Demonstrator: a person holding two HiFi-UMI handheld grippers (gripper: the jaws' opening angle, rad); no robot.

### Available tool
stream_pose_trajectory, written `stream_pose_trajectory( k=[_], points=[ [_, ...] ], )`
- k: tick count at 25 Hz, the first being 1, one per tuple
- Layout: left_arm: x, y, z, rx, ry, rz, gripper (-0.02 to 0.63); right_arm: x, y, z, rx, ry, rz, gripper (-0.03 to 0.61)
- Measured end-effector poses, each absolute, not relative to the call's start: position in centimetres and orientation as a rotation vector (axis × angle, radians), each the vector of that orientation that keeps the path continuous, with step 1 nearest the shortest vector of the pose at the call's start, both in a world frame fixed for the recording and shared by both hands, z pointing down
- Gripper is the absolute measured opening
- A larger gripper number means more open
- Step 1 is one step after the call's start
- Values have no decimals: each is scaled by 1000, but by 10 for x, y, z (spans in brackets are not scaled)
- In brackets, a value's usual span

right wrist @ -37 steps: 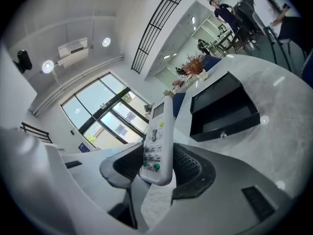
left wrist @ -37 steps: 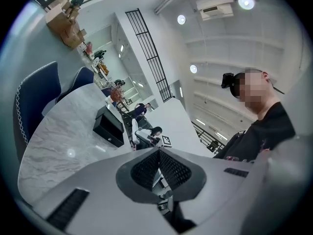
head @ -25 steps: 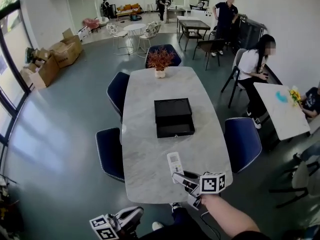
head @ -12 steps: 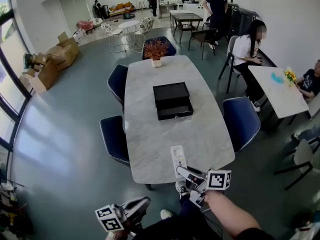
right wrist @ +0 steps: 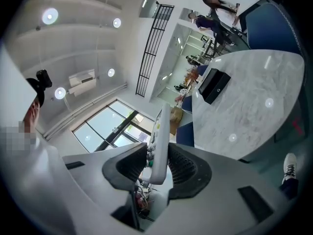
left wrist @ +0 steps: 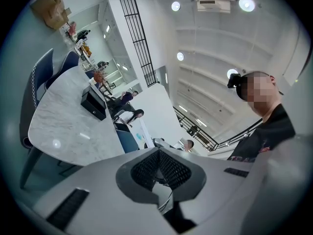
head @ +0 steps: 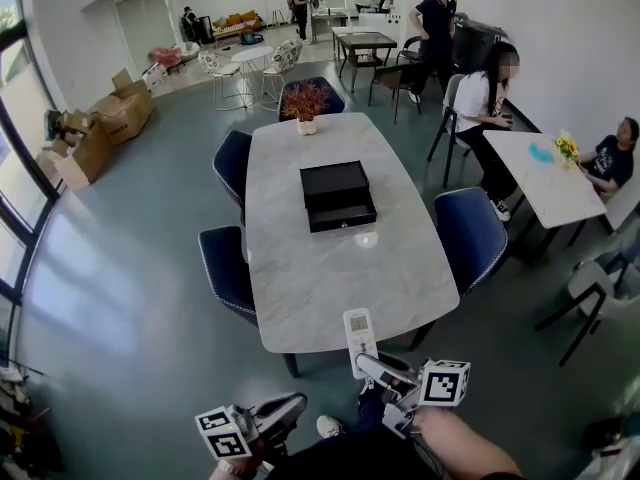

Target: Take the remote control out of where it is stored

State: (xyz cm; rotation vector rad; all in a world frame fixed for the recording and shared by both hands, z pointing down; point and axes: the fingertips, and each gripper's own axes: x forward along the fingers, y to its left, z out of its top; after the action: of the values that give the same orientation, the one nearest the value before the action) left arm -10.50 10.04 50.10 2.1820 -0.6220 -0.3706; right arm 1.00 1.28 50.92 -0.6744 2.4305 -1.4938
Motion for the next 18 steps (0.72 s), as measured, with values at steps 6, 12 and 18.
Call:
stream_pose_trajectory(
  k=[6,12,18],
  points=[
    [-83,118,498,2186,-577,-355,8,15,61,497,-559,2326,-1551,141],
    [-58,127,499,2182,-575,-366,8,41,80,504,-614,2433,-1523,141],
    [-24,142,503,2167,-606,-384,8,58,102,501,-492,2403,-1580,141]
  ],
)
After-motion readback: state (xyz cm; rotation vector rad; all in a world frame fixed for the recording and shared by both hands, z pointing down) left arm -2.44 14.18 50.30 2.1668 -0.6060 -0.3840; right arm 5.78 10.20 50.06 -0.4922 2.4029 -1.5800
